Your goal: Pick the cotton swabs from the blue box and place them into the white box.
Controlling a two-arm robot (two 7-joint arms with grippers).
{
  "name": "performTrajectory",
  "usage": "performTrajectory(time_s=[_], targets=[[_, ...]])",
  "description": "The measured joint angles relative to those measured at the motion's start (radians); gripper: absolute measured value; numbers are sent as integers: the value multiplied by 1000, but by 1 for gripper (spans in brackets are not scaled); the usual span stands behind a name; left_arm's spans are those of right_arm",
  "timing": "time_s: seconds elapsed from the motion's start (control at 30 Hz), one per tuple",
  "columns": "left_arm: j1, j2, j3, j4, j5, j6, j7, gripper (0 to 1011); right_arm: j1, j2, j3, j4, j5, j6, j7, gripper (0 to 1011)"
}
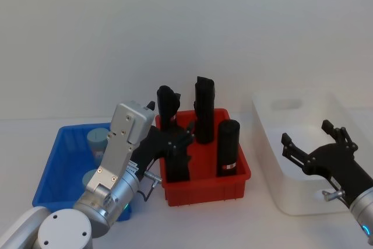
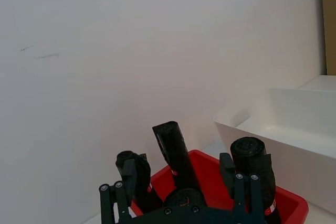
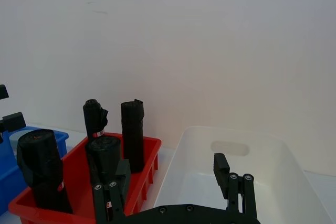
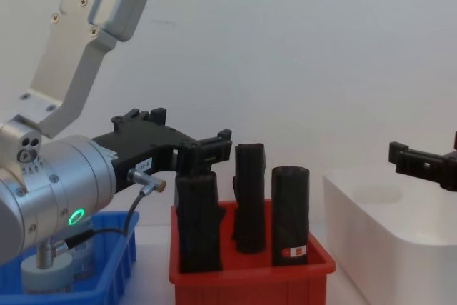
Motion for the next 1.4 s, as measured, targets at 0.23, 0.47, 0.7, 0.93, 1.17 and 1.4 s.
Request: performTrajectory(time_s=[0.23, 0.47, 0.7, 0.93, 1.17, 1.4], targets=[[0, 0, 0, 0, 0, 0, 0, 1004, 0, 0, 0, 0, 0, 0, 0, 1001], [0, 0, 0, 0, 0, 0, 0, 1004, 0, 0, 0, 0, 0, 0, 0, 1002], [0, 0, 0, 0, 0, 0, 0, 1004, 0, 0, 0, 0, 0, 0, 0, 1001], [0, 0, 0, 0, 0, 0, 0, 1004, 0, 0, 0, 0, 0, 0, 0, 1002], [0, 0, 0, 0, 0, 0, 0, 1004, 0, 0, 0, 0, 0, 0, 0, 1002], [0, 0, 0, 0, 0, 0, 0, 1004, 0, 0, 0, 0, 0, 0, 0, 1002]])
